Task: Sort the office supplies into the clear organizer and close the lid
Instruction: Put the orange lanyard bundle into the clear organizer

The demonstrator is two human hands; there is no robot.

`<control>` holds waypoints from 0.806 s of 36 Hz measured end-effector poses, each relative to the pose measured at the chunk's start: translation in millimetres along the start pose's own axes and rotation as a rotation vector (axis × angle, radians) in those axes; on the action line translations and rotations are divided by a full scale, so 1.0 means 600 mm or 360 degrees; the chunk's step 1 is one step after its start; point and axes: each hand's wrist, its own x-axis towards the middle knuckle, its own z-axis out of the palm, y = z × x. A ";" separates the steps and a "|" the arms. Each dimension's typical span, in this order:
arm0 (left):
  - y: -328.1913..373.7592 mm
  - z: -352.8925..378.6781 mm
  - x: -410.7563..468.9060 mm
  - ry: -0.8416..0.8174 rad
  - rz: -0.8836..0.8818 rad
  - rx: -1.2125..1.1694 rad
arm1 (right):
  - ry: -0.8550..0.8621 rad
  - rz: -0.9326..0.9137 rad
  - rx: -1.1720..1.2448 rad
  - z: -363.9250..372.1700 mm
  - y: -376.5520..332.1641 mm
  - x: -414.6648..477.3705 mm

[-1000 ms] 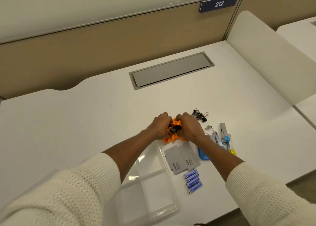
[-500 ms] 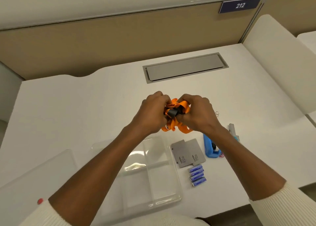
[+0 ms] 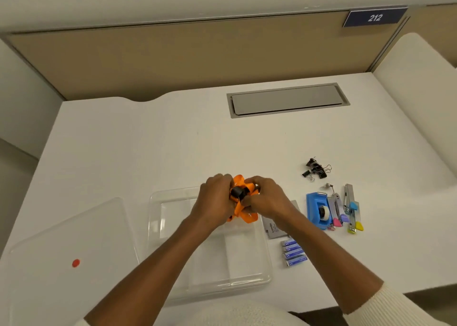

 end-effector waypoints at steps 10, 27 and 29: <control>-0.038 0.049 0.000 -0.0072 -0.0060 -0.0112 | 0.0304 -0.0402 -0.0708 0.025 0.023 -0.028; -0.068 0.081 0.007 -0.0168 0.0451 0.0373 | 0.0191 -0.0849 -0.1611 0.066 0.100 0.011; -0.072 0.089 0.006 -0.0187 0.0505 0.0474 | 0.0196 -0.0858 -0.1631 0.070 0.104 0.015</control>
